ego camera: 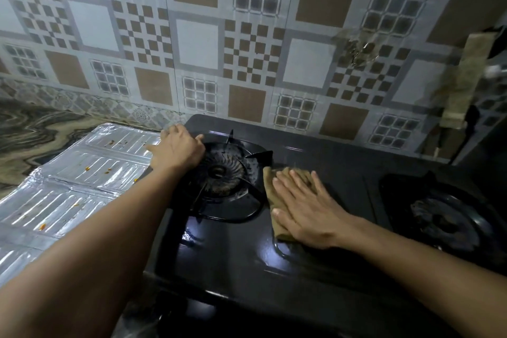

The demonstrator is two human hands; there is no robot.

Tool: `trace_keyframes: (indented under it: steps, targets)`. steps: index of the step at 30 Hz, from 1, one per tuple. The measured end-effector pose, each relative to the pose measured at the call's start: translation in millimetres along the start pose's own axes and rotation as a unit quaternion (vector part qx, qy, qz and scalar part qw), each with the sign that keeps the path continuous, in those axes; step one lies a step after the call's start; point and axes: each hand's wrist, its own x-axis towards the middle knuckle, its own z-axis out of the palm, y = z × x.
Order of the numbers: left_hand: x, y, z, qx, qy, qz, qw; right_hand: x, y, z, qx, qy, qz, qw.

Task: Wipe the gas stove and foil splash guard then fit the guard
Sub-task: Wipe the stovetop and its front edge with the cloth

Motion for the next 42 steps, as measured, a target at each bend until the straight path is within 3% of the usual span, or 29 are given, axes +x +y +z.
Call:
trace_keyframes:
  steps: [6,13,17,22,26,30,33,35,38,42]
  targets:
    - [-13.8,-1.9,-3.4,0.054,0.033,0.061,0.996,66.1,32.4,-15.4,0.051,-0.002,0.092,0.995]
    - [-24.4,-18.6,-10.1,0.087,0.000,0.037,0.995,125.2,61.8,-32.5,0.089,-0.039,0.089,0.991]
    - [-30.8,-31.4,-10.5,0.045,-0.029,-0.026,0.998,163.6,63.4,-43.6,0.098,-0.067,0.085,0.989]
    - [-34.9,-41.7,-11.0,0.019,-0.031,-0.041,0.999,223.0,45.5,-54.9,0.098,-0.090,0.059,0.989]
    - [-40.3,-39.8,-13.6,0.040,-0.055,-0.050,0.996,248.0,1.4,-74.4,0.103,-0.101,-0.009,0.989]
    - [-42.6,-38.0,-17.0,0.033,-0.028,-0.070,0.997,286.7,-15.6,-83.1,0.127,-0.122,-0.028,0.984]
    - [-41.3,-44.1,-24.9,0.005,0.014,-0.004,1.000,299.4,-25.5,-94.0,0.150,-0.145,-0.026,0.978]
    - [-40.3,-50.3,-32.6,-0.078,0.016,0.054,0.995,304.1,-23.2,-101.4,0.224,-0.195,0.013,0.955]
    - [-43.5,-52.3,-39.8,-0.109,-0.009,0.048,0.993,315.9,-14.3,-102.3,0.276,-0.271,-0.010,0.922]
    - [-44.6,-48.8,-39.9,-0.107,0.000,-0.011,0.994,316.5,-16.2,-109.3,0.187,-0.208,-0.081,0.957]
